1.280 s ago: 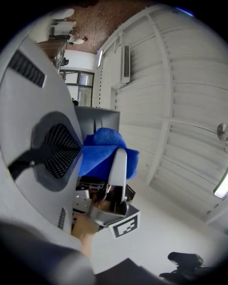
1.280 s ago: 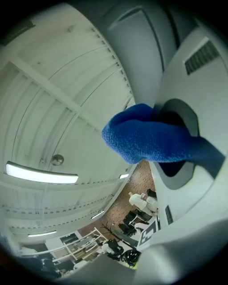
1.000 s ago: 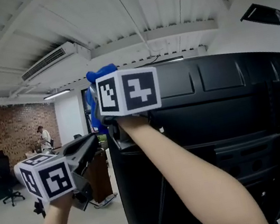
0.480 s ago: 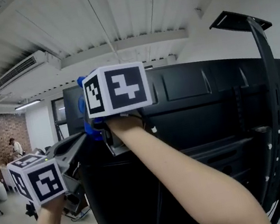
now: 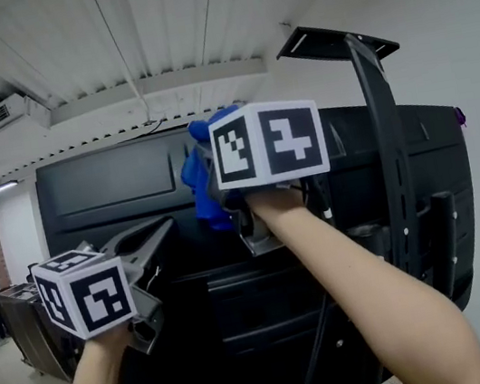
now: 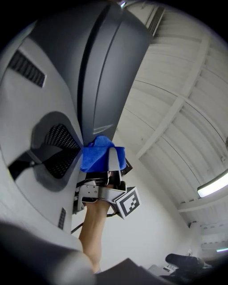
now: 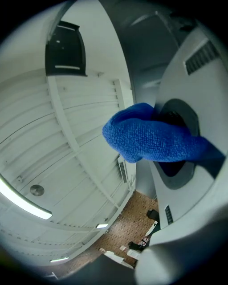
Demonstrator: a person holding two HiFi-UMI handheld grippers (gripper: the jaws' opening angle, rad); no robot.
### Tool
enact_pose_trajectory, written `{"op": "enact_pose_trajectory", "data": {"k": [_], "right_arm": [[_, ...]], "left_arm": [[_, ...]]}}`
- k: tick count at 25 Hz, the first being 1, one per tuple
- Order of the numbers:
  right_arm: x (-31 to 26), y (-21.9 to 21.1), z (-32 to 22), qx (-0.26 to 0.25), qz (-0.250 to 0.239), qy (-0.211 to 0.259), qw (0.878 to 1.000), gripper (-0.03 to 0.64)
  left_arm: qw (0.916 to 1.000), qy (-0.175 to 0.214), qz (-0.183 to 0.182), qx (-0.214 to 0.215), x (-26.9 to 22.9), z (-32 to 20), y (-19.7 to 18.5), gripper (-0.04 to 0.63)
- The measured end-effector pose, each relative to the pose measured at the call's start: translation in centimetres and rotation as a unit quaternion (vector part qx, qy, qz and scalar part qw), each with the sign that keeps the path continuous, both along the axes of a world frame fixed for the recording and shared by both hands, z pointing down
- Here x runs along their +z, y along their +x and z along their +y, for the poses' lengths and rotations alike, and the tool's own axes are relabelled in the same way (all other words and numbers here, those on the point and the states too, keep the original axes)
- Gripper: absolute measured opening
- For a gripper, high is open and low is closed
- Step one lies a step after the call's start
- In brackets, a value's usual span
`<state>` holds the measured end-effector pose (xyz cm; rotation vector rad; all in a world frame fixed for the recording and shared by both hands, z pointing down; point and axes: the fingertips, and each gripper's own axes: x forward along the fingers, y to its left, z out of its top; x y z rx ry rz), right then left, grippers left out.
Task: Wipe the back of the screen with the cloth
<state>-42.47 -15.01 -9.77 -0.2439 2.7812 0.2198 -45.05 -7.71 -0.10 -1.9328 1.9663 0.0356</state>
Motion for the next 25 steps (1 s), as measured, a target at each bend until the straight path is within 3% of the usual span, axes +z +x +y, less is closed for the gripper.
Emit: {"op": "enact_pose_trajectory", "data": {"k": [7,13,16,19,25], "right_arm": [[0.9,4.7,-5.5,0.074,0.005,-0.013,0.997,0.049],[1.8,5.1,-6.8,0.09,0.012,-0.027,0.996,0.049],[1.6,4.5,-4.1,0.053,0.002,-0.018,0.998,0.049],[1.2,3.1,1.7,-0.019,-0.014,0.002,1.0,0.051],[2.8,-3.5,13.1,-0.145,0.001,0.031,0.989,0.051]], "left_arm": [[0.9998,-0.006,-0.02,-0.001,0.2,-3.1,1.9,0.006],[0.9999,-0.009,-0.014,0.0,0.6,-3.0,2.0,0.006],[0.9998,-0.009,-0.012,-0.011,1.0,-1.9,1.0,0.006],[0.9995,0.0,-0.007,-0.031,1.6,0.5,-0.7,0.006],[0.9953,0.013,0.009,-0.096,3.1,7.3,-5.5,0.006]]}}
